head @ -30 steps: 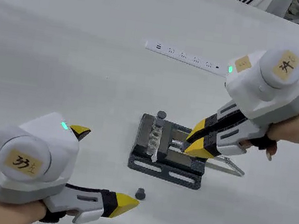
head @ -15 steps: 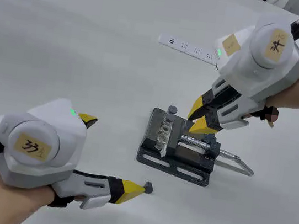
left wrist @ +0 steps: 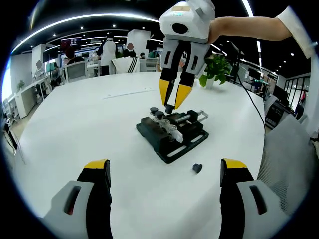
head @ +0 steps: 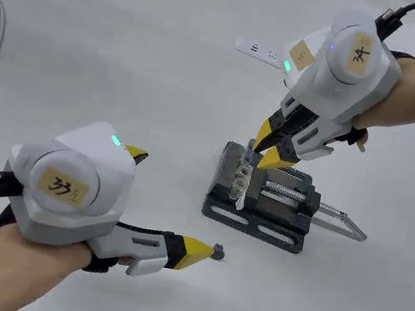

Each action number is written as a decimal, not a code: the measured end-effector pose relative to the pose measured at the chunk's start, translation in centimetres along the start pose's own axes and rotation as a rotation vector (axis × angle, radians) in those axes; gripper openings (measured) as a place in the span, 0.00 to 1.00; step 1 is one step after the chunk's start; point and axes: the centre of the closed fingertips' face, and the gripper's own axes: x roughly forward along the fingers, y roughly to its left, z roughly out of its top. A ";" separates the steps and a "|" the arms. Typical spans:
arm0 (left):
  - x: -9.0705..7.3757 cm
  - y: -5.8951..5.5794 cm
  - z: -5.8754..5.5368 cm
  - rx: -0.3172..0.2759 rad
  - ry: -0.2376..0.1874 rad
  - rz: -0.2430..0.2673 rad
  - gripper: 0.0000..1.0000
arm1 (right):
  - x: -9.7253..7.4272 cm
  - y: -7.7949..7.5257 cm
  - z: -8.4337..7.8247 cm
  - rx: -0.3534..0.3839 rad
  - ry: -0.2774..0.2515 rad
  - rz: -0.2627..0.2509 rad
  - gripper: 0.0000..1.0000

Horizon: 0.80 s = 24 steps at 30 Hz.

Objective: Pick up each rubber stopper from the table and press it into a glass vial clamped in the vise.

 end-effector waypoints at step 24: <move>-0.2 -0.6 -0.7 -0.019 0.012 -0.005 0.88 | 1.7 0.4 -0.4 -0.005 0.048 0.033 0.05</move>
